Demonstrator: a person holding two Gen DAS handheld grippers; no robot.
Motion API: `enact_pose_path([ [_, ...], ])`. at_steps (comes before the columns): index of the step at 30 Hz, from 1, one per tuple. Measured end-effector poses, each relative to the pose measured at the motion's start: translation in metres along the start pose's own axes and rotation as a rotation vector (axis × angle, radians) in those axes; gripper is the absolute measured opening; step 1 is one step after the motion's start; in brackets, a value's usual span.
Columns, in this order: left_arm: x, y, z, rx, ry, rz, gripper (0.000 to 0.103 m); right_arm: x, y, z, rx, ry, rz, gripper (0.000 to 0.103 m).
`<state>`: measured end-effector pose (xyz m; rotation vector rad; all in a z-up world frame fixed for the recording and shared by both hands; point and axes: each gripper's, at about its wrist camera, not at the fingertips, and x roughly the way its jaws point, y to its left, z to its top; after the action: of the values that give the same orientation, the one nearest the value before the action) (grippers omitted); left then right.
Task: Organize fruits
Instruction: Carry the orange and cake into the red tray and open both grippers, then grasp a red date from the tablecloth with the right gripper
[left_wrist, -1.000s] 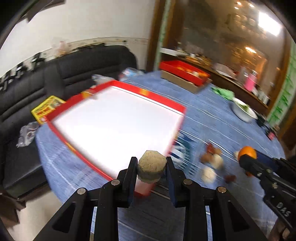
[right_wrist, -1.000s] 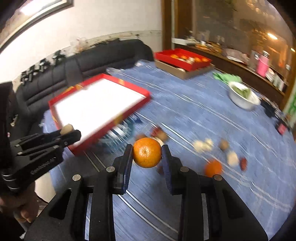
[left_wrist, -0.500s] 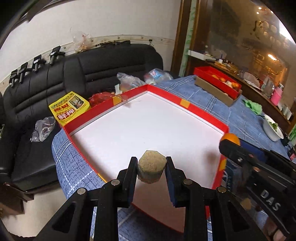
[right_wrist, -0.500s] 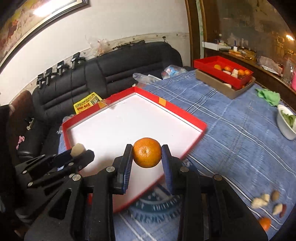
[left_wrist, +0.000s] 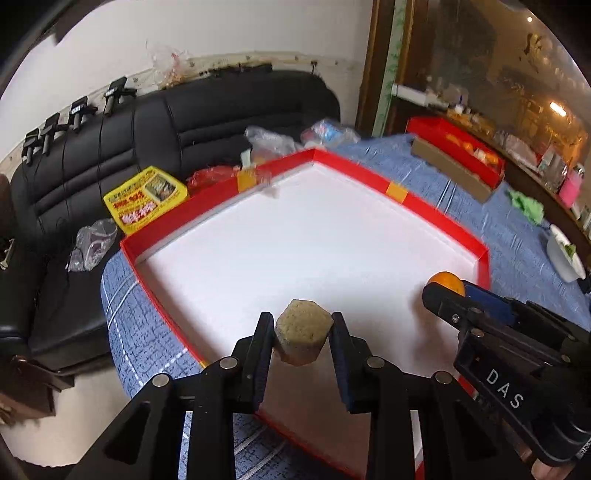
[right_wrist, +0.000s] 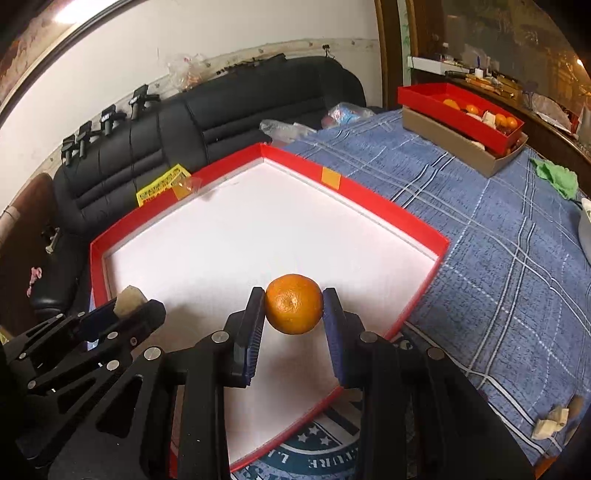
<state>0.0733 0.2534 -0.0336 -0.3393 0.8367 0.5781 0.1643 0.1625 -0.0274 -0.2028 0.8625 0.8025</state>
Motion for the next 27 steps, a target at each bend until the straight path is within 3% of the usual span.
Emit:
enact_pose_path([
  [3,0.002,0.001,-0.002,0.008,0.018,0.022,0.047,0.006,0.002,-0.002,-0.005,0.031,-0.006,0.035],
  [4,0.0,0.0,-0.003,0.022,0.021,0.027,0.048,0.005,0.002,-0.003,-0.006,0.03,-0.009,0.045],
  [8,-0.015,-0.001,-0.005,0.013,0.02,0.03,0.059,-0.013,0.001,-0.004,-0.013,-0.001,-0.031,0.056],
  [14,-0.06,-0.002,-0.008,-0.045,-0.062,-0.03,0.066,-0.084,-0.011,-0.017,-0.023,-0.108,-0.044,0.06],
  [18,-0.093,-0.016,-0.021,-0.049,-0.15,-0.115,0.07,-0.138,-0.036,-0.04,0.01,-0.18,-0.074,0.069],
  [22,-0.109,-0.046,-0.046,0.041,-0.185,-0.192,0.071,-0.178,-0.072,-0.079,0.082,-0.203,-0.132,0.07],
  [27,-0.101,-0.093,-0.083,0.214,-0.115,-0.273,0.071,-0.18,-0.101,-0.131,0.128,-0.111,-0.183,0.07],
])
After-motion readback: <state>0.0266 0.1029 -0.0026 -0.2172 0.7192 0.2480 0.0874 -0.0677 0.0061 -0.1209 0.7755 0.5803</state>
